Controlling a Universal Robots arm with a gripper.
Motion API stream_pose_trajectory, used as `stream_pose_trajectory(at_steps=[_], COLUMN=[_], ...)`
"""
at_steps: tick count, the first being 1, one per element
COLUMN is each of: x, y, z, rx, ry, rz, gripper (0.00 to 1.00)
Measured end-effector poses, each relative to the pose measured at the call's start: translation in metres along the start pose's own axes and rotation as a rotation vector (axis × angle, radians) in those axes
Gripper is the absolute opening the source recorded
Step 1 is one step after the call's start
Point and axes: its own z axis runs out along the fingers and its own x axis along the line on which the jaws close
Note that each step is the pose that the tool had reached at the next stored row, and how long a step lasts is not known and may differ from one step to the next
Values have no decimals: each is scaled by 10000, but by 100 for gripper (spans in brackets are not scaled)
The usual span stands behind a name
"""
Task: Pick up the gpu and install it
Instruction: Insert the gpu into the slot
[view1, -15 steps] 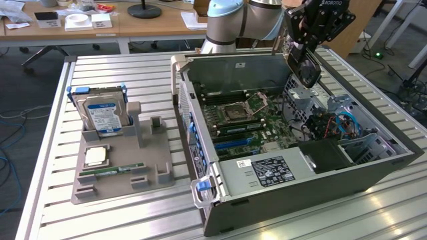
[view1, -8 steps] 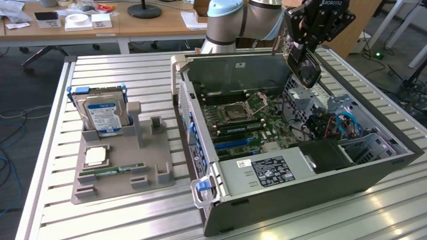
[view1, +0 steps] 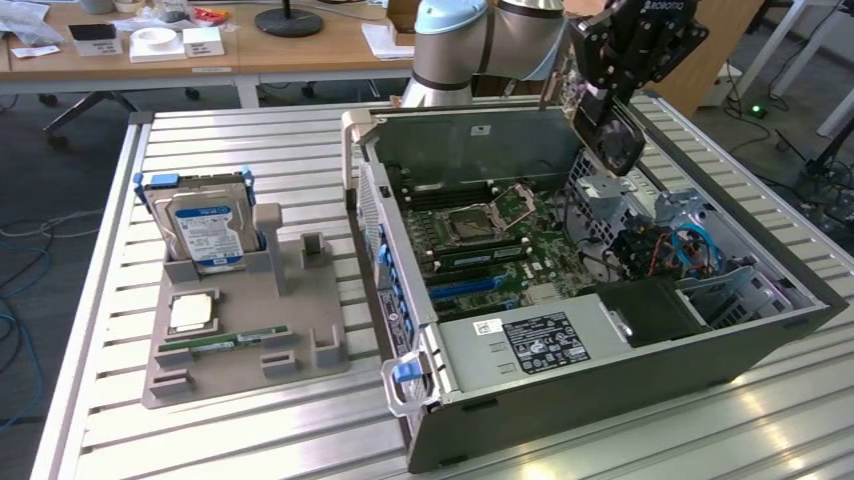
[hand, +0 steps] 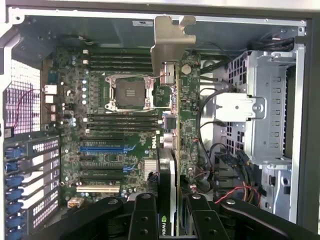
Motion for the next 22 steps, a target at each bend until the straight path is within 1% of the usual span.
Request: stream_pose_trajectory(at_steps=[7, 22], x=[0, 0], y=[0, 0], z=[2, 3], rx=[-27, -85], ry=[47, 157], rz=[-1102, -3672], gripper=[27, 27])
